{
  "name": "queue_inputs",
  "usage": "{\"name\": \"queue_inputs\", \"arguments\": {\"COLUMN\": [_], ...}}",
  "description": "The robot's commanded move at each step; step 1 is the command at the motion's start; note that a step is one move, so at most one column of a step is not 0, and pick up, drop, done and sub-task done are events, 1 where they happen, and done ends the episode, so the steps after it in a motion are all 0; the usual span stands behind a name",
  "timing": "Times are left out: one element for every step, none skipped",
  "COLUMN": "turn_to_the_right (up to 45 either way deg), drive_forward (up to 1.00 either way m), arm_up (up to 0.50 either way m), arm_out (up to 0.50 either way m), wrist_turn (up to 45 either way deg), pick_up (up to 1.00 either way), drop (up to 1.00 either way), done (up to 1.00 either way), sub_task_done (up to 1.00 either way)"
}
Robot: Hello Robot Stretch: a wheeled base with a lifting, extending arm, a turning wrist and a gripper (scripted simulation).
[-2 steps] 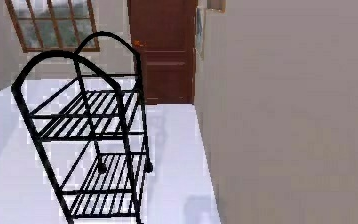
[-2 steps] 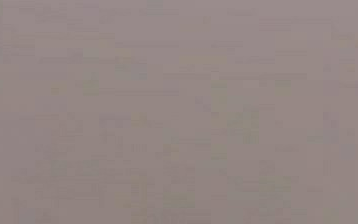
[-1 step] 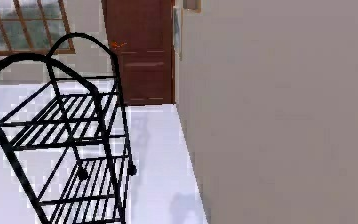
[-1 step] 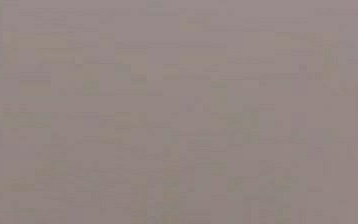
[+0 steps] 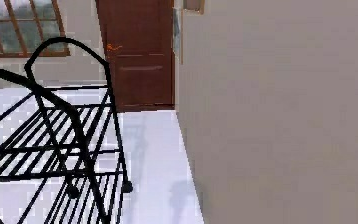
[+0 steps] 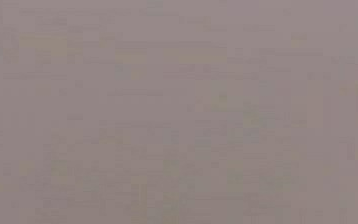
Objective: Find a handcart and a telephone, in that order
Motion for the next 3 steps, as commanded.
{"name": "queue_inputs", "arguments": {"turn_to_the_right": [-33.0,0.0,-45.0], "drive_forward": [0.00,0.00,0.00], "arm_up": [0.00,0.00,0.00], "arm_out": [0.00,0.00,0.00], "wrist_turn": [0.0,0.0,0.0], "pick_up": [0.00,0.00,0.00], "drop": [0.00,0.00,0.00], "done": [0.00,0.00,0.00], "sub_task_done": [0.00,1.00,0.00]}}
